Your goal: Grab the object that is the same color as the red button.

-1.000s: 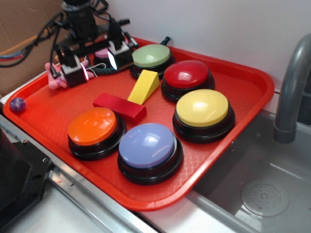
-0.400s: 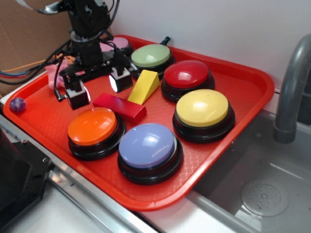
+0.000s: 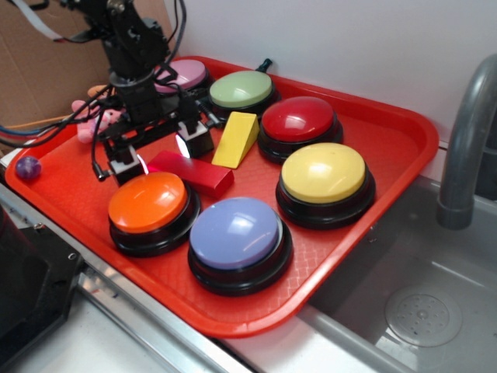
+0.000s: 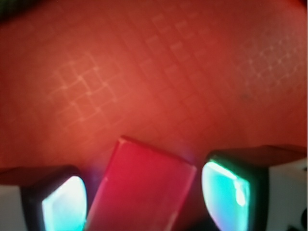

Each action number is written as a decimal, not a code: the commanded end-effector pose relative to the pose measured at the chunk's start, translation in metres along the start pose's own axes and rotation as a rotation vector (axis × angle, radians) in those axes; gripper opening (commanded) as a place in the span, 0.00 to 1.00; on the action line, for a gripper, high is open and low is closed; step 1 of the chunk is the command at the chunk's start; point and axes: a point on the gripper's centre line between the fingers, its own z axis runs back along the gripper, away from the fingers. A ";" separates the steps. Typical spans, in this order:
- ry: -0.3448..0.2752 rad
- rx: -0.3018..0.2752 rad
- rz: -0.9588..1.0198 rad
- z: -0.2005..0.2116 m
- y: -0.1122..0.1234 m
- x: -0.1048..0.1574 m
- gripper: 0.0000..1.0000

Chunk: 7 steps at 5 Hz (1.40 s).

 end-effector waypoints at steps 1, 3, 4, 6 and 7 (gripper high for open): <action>0.007 -0.056 0.070 0.002 0.006 0.011 0.00; -0.029 -0.073 0.069 0.007 -0.003 0.017 0.00; -0.041 -0.088 -0.009 0.025 -0.013 0.024 0.00; -0.053 -0.129 -0.229 0.084 -0.039 0.033 0.00; -0.024 -0.082 -0.482 0.111 -0.045 0.036 0.00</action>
